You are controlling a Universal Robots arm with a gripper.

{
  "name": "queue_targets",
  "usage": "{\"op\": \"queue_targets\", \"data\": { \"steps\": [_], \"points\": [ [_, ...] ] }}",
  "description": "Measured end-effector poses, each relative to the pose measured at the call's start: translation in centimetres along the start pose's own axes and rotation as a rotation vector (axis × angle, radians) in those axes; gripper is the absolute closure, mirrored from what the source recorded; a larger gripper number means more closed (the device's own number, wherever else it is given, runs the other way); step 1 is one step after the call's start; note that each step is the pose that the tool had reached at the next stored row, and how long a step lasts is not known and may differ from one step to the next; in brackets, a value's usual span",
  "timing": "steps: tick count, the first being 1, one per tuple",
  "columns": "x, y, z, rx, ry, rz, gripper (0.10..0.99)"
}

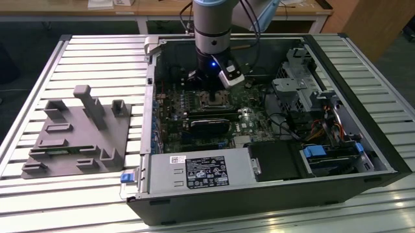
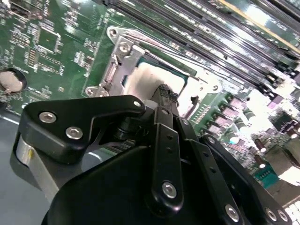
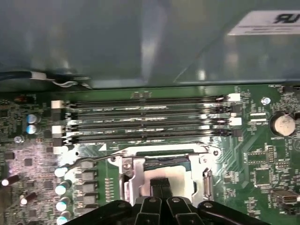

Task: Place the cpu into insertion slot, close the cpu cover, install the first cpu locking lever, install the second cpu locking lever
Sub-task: 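Close the cpu cover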

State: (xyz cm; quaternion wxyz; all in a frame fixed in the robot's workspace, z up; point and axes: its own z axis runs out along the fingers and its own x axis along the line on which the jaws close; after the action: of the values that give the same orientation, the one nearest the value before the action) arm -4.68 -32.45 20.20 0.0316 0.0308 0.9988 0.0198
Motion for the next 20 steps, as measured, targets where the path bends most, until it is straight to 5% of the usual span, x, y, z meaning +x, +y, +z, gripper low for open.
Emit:
{"op": "queue_targets", "data": {
  "steps": [11,20],
  "points": [
    [-1.21,0.08,0.37,0.0,0.0001,0.0,0.98],
    [-1.28,0.11,0.05,-0.001,-0.0002,0.0,0.98]
  ]
}}
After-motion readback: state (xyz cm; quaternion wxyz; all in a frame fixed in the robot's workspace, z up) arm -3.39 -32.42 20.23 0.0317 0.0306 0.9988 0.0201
